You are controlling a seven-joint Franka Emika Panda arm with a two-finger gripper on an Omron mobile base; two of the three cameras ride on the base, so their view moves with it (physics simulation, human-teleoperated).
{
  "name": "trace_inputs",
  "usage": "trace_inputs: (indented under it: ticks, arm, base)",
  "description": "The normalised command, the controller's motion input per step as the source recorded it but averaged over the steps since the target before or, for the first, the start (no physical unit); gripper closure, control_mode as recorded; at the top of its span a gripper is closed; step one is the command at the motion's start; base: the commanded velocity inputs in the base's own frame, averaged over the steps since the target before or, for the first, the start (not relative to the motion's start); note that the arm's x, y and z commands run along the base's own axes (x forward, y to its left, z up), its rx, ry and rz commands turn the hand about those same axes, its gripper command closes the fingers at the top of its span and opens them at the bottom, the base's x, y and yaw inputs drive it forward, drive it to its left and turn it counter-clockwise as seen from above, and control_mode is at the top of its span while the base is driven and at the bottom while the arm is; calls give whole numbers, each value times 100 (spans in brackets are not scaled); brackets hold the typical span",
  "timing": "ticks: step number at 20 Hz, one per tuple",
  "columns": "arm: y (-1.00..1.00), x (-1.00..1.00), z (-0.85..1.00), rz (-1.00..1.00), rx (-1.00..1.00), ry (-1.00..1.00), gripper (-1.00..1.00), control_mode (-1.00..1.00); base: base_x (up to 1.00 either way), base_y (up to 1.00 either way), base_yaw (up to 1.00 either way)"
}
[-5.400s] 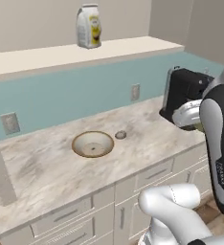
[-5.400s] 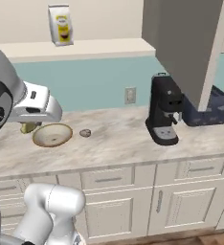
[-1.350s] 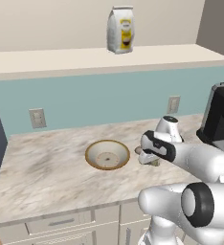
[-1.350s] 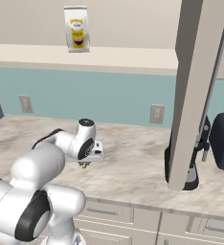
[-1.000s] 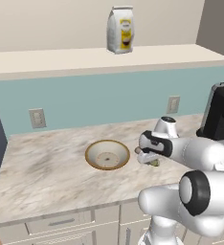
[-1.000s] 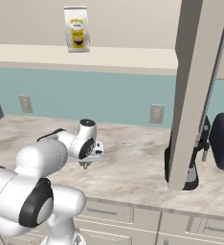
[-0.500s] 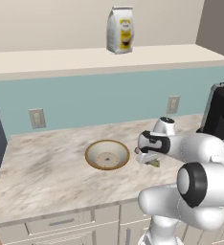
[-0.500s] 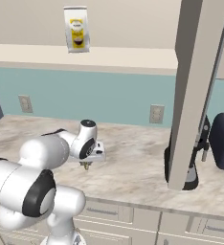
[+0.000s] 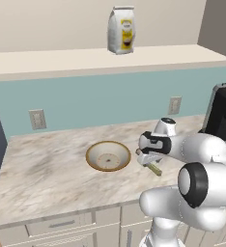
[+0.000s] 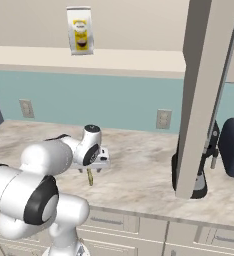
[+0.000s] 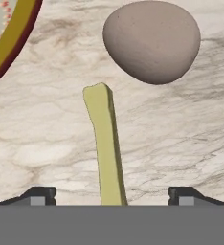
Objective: Pick the egg and butter from the fridge and place them by the bowl for mixing.
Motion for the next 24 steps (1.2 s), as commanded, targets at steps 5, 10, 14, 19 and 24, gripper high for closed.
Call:
trace_inputs:
  ticks: [5, 10, 14, 19, 24]
  arm:
    - [0, 0, 17, 0, 0, -2, -100, -100]
    - [0, -27, 64, 0, 0, -7, -100, -100]
    - [-1, -92, 68, -8, 0, -11, -100, -100]
    - [4, -90, 58, -24, -1, -6, -100, -100]
    - [12, -84, 74, -25, -3, -4, -100, -100]
  base:
    - [0, 0, 0]
    - [0, 0, 0]
    - [0, 0, 0]
    - [0, 0, 0]
    - [0, 0, 0]
